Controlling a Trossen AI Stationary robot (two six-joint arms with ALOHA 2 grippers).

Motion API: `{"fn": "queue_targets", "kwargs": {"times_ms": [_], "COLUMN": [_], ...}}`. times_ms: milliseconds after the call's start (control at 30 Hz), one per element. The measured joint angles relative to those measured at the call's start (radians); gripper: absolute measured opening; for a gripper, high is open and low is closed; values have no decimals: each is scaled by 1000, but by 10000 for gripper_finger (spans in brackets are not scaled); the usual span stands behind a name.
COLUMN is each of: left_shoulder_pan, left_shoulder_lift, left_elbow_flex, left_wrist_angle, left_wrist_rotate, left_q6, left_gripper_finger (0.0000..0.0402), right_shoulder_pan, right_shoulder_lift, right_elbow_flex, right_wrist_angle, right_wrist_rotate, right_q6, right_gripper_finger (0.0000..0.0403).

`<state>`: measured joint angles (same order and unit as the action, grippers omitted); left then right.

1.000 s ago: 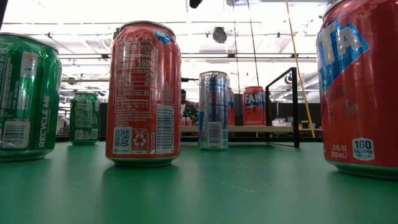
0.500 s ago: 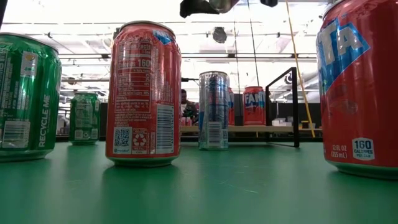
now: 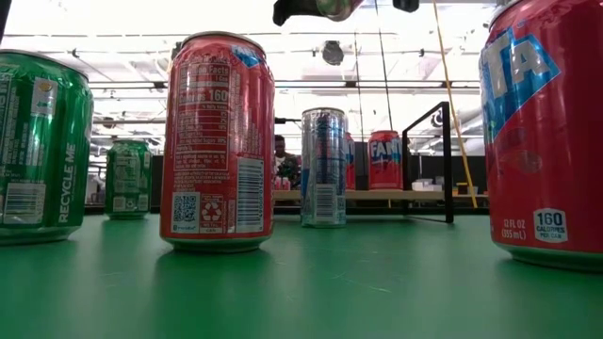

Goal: Place canned beverage on shelf
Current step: Put the red soda can aligned with the other red soda can on the shelf

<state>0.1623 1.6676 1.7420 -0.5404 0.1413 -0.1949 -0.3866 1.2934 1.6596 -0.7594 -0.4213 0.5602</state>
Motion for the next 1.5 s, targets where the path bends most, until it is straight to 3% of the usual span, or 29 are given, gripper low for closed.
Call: {"fn": "queue_targets", "kwargs": {"times_ms": [267,400,500,700,1500], "left_shoulder_pan": [0,0,0,2,3], "left_shoulder_lift": [0,1,1,1,29], "left_elbow_flex": [-1,-2,-2,-2,-2], "left_wrist_angle": [11,67,117,205,261], "left_wrist_rotate": [10,72,134,164,162], "left_q6": [-69,-129,-147,-166,-193], "left_gripper_finger": [274,273,272,272,272], "right_shoulder_pan": [0,0,-2,-19,-53], "right_shoulder_lift": [-5,-29,-40,-47,-73], "right_elbow_flex": [0,1,2,2,0], "right_wrist_angle": [7,45,92,117,76], "right_wrist_rotate": [1,-13,-87,-185,-186], "right_q6": [-72,-150,-195,-207,-259], "right_gripper_finger": [336,367,378,379,377]}}
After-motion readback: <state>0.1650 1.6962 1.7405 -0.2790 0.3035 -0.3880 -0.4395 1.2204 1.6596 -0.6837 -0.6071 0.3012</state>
